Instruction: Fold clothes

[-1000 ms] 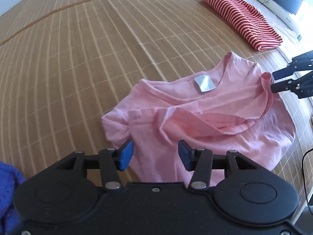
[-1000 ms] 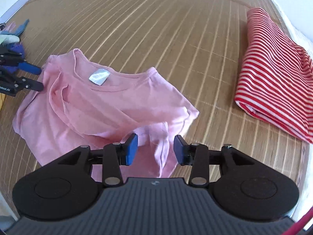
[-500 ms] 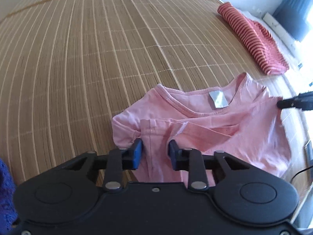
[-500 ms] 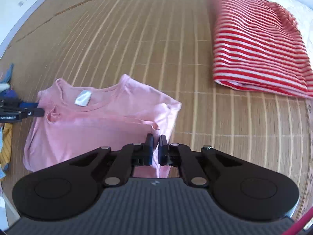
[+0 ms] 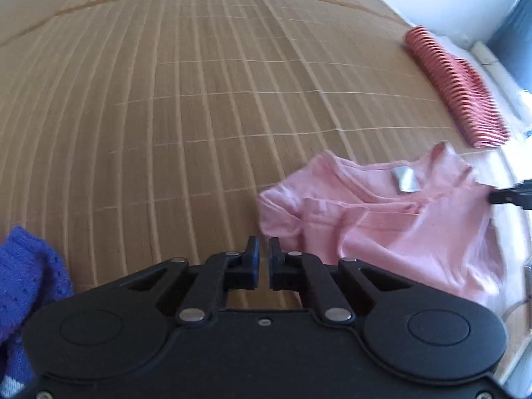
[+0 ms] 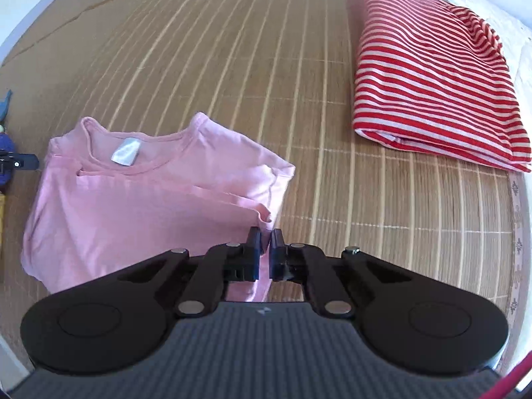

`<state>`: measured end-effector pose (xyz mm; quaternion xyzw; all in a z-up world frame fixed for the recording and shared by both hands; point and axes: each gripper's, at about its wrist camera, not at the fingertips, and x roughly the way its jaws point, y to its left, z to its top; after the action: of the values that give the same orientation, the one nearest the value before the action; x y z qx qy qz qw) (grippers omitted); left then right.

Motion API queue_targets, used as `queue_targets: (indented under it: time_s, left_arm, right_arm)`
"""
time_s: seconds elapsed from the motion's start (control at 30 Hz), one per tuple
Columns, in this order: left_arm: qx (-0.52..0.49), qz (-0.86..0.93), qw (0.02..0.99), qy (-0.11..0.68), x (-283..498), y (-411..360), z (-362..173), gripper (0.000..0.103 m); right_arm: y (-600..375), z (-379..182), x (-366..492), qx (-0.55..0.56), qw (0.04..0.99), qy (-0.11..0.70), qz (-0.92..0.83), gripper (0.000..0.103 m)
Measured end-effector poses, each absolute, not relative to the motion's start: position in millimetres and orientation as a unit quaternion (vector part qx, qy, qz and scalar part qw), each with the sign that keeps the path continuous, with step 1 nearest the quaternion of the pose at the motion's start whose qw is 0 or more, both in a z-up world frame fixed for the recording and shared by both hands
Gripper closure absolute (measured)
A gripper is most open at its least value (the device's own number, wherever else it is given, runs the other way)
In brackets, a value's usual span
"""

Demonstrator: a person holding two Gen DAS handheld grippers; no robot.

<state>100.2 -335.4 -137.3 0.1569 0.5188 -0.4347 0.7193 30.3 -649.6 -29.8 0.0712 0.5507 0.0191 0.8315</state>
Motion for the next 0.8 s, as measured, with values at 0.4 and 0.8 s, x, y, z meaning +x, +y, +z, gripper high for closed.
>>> queue_targets:
  time_s: [0.4, 0.8]
  left_arm:
    - [0.17, -0.479, 0.696, 0.507, 92, -377, -149, 0.074]
    - [0.146, -0.487, 0.706, 0.494, 93, -368, -138, 0.094]
  right_arm:
    - [-649, -29, 31, 0.09, 0.829, 0.552, 0.033, 0.091]
    - [-646, -25, 33, 0.091, 0.843, 0.528, 0.038, 0.065]
